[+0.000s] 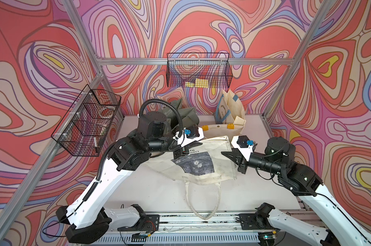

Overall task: Put away the canvas bag
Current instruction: Press the canvas bag at the center of the board.

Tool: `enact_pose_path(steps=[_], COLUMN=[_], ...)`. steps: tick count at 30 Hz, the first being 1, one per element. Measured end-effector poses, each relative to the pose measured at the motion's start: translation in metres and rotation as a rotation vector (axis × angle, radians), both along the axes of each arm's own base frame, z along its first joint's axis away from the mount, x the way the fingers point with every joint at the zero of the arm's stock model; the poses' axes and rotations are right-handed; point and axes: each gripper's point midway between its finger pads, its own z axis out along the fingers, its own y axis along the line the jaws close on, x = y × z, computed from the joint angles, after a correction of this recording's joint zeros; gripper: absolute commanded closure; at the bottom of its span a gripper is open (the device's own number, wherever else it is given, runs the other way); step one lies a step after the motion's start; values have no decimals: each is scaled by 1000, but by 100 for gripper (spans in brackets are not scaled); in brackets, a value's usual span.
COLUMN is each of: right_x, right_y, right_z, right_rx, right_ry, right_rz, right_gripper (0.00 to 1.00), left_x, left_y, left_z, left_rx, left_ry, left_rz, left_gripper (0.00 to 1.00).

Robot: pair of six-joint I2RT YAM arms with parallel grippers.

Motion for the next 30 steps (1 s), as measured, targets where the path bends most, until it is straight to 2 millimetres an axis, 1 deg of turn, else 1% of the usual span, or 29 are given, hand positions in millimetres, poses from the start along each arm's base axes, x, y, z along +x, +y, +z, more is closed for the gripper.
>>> enact_pose_path(steps=[2, 5, 9, 13, 17, 19, 20, 22, 23, 24, 25, 26, 28, 30], right_x=[2, 8, 19, 21, 19, 20, 20, 21, 22, 23, 24, 24, 24, 21], right_y=[1, 5, 13, 15, 14, 13, 13, 14, 15, 15, 15, 15, 15, 15], right_z=[1, -4, -15, -15, -4, -2, -3, -5, -6, -6, -6, -6, -6, -7], right_rx=[-11, -52, -104, -120, -113, -115, -120, -125, -126, -128, -128, -127, -110, -87], right_ry=[9, 46, 94, 100, 82, 77, 80, 86, 88, 90, 88, 89, 83, 74], right_rz=[-2, 1, 7, 12, 13, 12, 10, 11, 12, 11, 8, 5, 3, 4], right_gripper=[100, 100, 100, 100, 100, 100, 100, 100, 100, 96, 86, 81, 74, 71], left_x=[4, 7, 6, 5, 13, 15, 16, 18, 19, 19, 18, 18, 17, 16], left_y=[-4, -12, -27, -45, -52, -54, -54, -54, -54, -55, -54, -54, -54, -53], left_z=[6, 19, 28, 21, 3, -3, -5, -7, -7, -7, -7, -7, -6, -6], left_rx=[-9, -36, -48, -21, 29, 45, 50, 58, 61, 62, 64, 65, 63, 58], left_ry=[-2, -8, -15, 0, 43, 58, 61, 67, 62, 60, 61, 60, 58, 54], left_rz=[-3, -17, -50, -83, -74, -70, -67, -56, -53, -50, -52, -53, -55, -53], left_gripper=[62, 53, 50, 49, 46, 46, 51, 85, 100, 100, 100, 100, 100, 100])
